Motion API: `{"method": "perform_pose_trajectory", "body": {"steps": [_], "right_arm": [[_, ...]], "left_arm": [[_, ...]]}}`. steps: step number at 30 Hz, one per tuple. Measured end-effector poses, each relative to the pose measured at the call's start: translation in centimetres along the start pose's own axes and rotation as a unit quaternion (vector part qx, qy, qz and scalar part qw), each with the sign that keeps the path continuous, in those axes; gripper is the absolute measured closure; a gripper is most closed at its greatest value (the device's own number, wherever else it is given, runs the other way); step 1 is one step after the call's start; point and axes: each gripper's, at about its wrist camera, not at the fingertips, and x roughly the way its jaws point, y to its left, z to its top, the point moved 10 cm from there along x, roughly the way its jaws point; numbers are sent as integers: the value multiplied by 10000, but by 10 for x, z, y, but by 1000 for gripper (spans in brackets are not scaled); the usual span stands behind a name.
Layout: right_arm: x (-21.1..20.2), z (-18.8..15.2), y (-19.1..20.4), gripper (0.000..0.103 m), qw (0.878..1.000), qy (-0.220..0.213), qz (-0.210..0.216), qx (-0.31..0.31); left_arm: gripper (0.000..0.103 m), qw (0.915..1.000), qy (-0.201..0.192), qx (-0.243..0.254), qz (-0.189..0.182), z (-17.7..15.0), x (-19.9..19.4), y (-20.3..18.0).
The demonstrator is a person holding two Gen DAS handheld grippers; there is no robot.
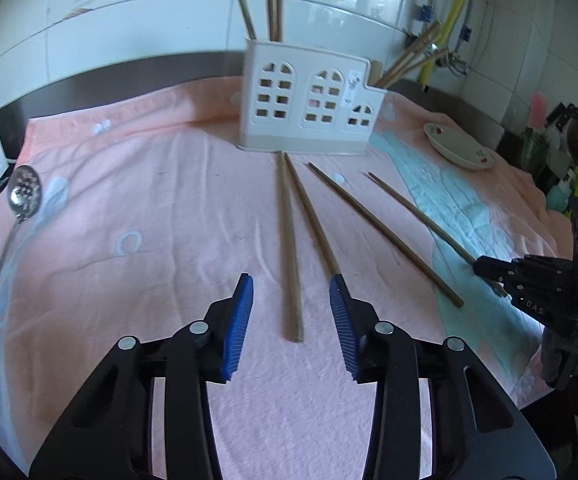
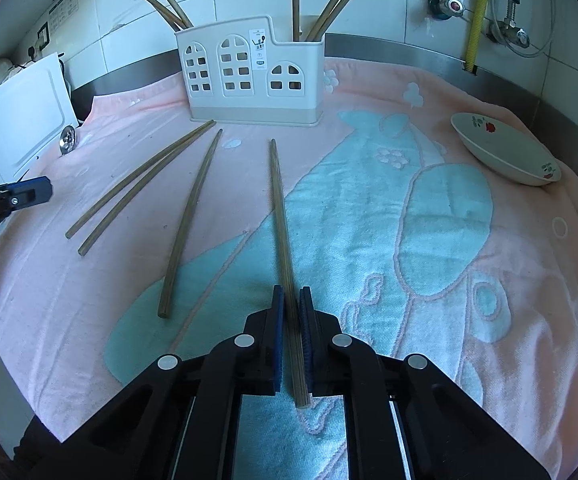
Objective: Organize utensils
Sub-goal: 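Close both tools on another wooden chopstick lying on the towel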
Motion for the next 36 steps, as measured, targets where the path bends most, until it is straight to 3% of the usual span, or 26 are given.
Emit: {"method": "perform_pose_trajectory", "body": {"steps": [9,19,26,30,36], "right_arm": [[-18,8,5,96,9996,-258,47,37],[-52,32,15,96,9974,-720,49,-66],[-68,47,22,96,9957,-909,39,-154],[-73,57,24,96,9950,-989,10,-162],[-82,76,28,96,9933,-1139,41,-199]], "left_arm": [[87,9995,303,-1,-18,-3,36,-4],[92,9985,526,-74,106,-5,55,0],[97,9970,643,220,372,-3,58,-4],[97,9976,641,66,240,0,52,-2],[97,9995,310,-49,48,17,27,0]]}}
